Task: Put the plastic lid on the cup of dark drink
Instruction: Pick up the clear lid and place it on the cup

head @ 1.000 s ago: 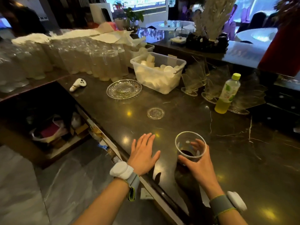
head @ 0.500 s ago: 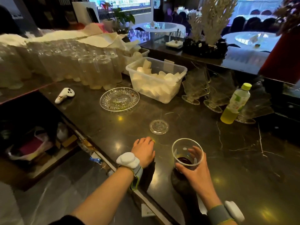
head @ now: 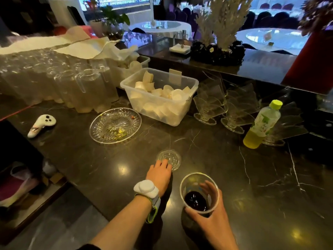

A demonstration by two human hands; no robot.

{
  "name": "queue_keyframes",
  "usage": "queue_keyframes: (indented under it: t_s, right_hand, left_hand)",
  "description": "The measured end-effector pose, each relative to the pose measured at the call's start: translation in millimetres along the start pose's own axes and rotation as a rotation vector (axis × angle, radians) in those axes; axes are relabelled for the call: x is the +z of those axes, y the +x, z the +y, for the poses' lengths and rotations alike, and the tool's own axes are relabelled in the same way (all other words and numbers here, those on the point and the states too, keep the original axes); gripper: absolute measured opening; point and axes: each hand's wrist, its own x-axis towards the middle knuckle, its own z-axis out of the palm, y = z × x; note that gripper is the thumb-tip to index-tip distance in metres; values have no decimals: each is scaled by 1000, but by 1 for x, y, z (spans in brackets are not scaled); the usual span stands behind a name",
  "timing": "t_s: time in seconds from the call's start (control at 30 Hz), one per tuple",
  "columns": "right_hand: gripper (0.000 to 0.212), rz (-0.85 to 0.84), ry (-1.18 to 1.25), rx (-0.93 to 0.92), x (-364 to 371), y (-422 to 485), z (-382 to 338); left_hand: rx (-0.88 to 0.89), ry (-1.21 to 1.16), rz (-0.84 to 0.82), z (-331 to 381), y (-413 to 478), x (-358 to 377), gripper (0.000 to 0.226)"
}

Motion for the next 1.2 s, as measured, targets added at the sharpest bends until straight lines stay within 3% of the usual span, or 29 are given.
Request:
queue_keyframes:
  t_s: [0.17,0.27,0.37,0.43,0.53,0.63,0.7,0.87,0.97,1.07,1.2]
  right_hand:
    - [87,63,-8,4,10,-3,-4]
    - [90,73,-14,9,12,-3,-6]
    - [96,36,-33,40,14,-7,-6]
    - [110,-43,-50,67,8,-8,-10]
    - [133,-62,-100,145,-20,-14,-26]
    - [111,27,-117,52,-48,-16,-56]
    - [90,47,-80,-6,-53,-13,-72]
    - [58,78,-59,41,-37,1,-79]
    - [42,42,-139,106,-31,9,-68]
    - [36,13,-171,134,-27,13,-59]
    - [31,9,-172,122,-28,13,-55]
  left_hand:
    - [104,107,-15,-10,16,0,40]
    - [119,35,34,-7,14,-18,29]
    - [49,-374,218,-4,-2,-43,16]
    - [-49,-698,313,-2,-17,-69,6]
    - [-168,-1148,262,0,-48,-104,8]
    - [-117,-1704,147,2,-77,-127,10]
    - [-92,-1857,89,7,-86,-128,10]
    - [-192,-1868,-24,23,-98,-107,11]
    - [-300,-1718,-29,32,-99,-89,9]
    - [-354,-1520,1,37,-99,-75,8]
    - [-455,-1497,-19,42,-98,-66,10]
